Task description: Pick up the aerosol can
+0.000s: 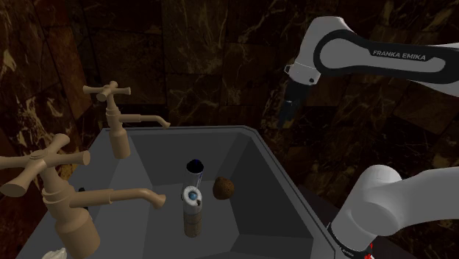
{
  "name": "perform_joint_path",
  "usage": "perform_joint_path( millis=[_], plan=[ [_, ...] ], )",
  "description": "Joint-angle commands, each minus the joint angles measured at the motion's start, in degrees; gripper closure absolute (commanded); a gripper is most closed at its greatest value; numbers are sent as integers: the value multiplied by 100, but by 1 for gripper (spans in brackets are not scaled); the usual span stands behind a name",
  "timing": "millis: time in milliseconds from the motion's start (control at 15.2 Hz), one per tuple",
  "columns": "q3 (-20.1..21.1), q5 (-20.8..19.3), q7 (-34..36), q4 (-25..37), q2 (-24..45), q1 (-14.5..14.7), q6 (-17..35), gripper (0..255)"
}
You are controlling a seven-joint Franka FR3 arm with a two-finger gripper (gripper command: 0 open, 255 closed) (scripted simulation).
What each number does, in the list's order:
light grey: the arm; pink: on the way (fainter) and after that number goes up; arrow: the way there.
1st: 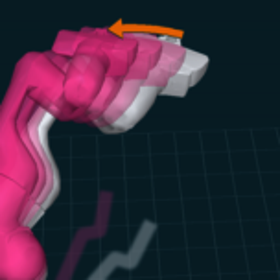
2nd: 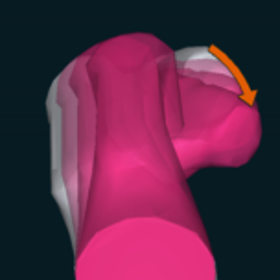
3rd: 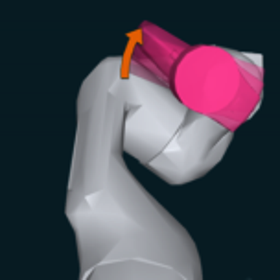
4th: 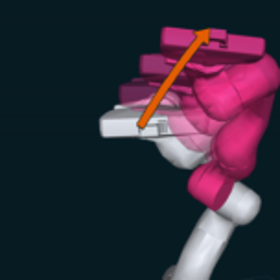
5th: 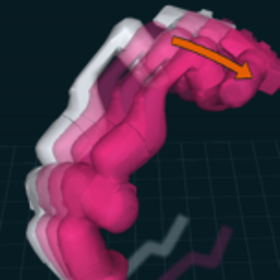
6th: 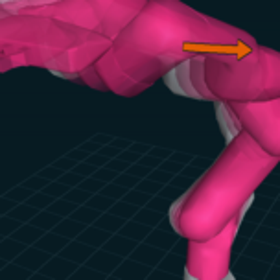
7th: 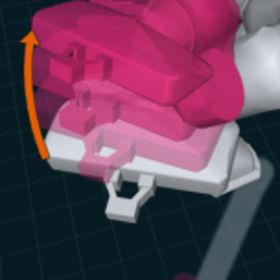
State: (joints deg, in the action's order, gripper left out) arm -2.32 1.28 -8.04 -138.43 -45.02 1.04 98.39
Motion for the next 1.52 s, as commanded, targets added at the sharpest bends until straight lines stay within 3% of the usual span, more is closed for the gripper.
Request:
perform_joint_path(
  millis=[0, 462, 858, 1188, 1452],
  plan=[
    [0, 0, 0, 0, 0, 0, 0, 0],
    [901, 350, 1163, -129, 686, 162, 963, 0],
    [1663, 409, 2190, 126, 1621, 185, 1749, 0],
    [2273, 162, 3136, 592, 2590, 107, 2291, 0],
    [2713, -295, 3994, 1128, 3474, 25, 2595, 0]
  ],
)
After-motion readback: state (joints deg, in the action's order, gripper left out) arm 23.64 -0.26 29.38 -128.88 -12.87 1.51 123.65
